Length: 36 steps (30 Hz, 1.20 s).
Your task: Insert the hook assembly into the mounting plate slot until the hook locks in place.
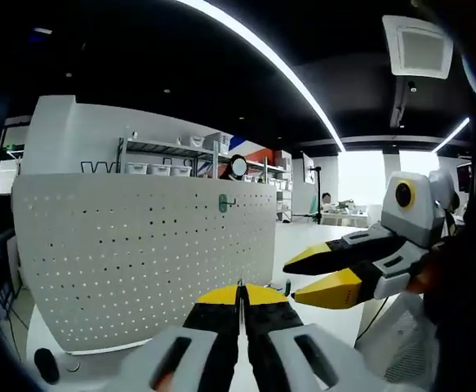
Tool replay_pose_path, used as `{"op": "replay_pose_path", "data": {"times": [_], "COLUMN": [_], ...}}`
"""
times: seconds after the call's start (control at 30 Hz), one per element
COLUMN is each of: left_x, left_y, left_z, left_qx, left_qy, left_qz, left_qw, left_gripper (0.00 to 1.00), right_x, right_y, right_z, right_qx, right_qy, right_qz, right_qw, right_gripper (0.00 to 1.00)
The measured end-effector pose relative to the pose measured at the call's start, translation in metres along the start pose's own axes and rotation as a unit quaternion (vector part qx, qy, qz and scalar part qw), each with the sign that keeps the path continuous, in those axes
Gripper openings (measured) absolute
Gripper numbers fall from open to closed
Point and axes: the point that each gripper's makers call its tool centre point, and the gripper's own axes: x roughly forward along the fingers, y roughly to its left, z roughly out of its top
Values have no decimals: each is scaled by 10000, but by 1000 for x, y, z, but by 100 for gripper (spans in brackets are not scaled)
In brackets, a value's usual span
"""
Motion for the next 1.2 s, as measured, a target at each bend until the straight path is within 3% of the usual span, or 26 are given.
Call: {"op": "replay_pose_path", "data": {"times": [0.4, 1.2], "left_x": [-3, 0], "left_y": [-11, -31], "left_z": [9, 14], "left_qx": [-246, -352], "left_qy": [-252, -272], "left_qz": [-111, -383], "left_qw": [9993, 9983], "left_gripper": [1, 1], "right_x": [-1, 0], "right_y": [3, 0], "right_z": [6, 7], "right_qx": [-41, -203], "right_qy": [-58, -64], "right_qz": [-7, -104], "right_qw": [10000, 9997], "right_gripper": [16, 3]}}
